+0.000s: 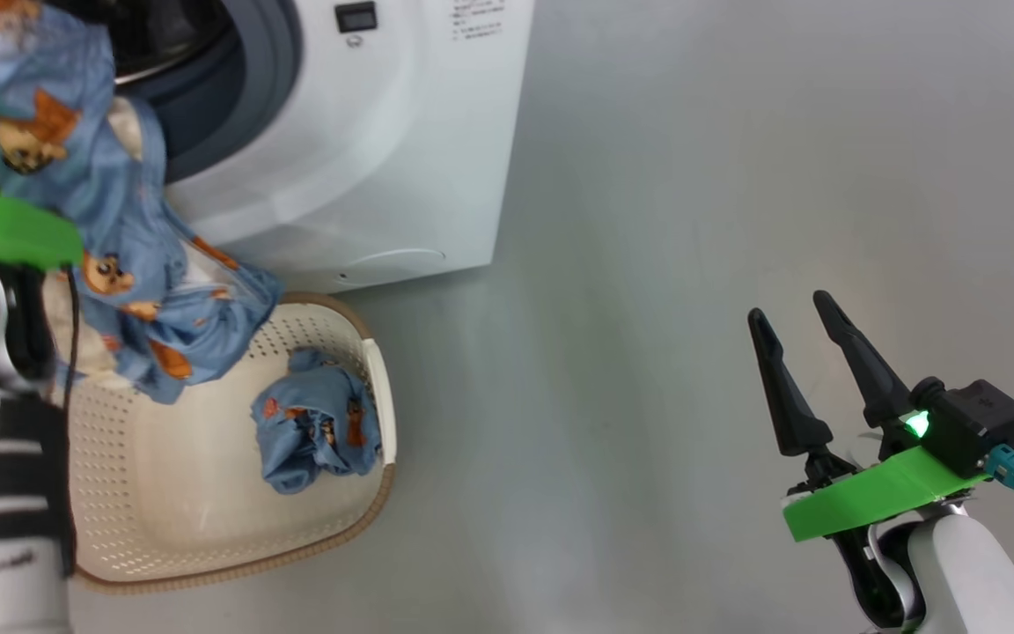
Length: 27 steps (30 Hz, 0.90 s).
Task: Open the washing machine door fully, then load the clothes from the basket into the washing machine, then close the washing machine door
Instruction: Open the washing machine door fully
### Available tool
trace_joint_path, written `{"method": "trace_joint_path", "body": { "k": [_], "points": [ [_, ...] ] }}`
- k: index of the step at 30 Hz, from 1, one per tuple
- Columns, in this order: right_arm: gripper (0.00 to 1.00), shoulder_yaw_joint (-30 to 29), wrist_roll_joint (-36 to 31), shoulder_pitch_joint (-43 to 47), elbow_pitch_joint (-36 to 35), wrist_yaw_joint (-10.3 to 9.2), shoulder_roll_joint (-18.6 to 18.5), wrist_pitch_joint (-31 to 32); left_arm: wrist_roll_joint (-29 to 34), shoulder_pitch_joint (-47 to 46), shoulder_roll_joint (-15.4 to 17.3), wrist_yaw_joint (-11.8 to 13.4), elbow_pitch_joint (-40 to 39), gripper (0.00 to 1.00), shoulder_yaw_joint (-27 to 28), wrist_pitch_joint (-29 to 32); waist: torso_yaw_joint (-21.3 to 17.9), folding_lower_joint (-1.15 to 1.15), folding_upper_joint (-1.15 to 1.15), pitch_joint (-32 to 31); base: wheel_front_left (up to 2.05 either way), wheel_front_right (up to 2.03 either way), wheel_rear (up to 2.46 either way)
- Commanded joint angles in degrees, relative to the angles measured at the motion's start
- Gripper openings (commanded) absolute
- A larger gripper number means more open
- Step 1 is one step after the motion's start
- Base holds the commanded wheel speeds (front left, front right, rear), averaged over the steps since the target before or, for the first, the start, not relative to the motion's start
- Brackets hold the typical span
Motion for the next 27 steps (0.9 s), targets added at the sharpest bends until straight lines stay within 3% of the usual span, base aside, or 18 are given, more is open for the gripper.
{"method": "trace_joint_path", "body": {
  "k": [1, 14, 27],
  "points": [
    [1.0, 1.22, -0.19, -0.61, -1.51, 0.13, 0.2, -0.44, 0.79, -2.03, 2.83, 0.04, -0.16, 0.0, 1.3, -0.3, -1.27, 0.0, 0.0, 1.57, 0.0, 0.0, 0.0],
    [1.0, 3.42, -0.16, -4.11, -1.65, 0.13, 1.73, -0.44, 3.08, -18.33, 7.09, 2.31, 22.34, 0.0, 1.33, -0.3, -5.37, 0.0, 0.0, 6.46, 0.0, 0.0, 0.0],
    [1.0, 5.21, 0.21, -5.61, -1.78, 0.13, 3.16, -0.44, 5.74, -28.29, 12.88, 3.46, 36.65, 0.0, -1.02, -0.3, -9.33, 0.0, 0.0, 10.28, 0.0, 0.0, 0.0]
  ]
}}
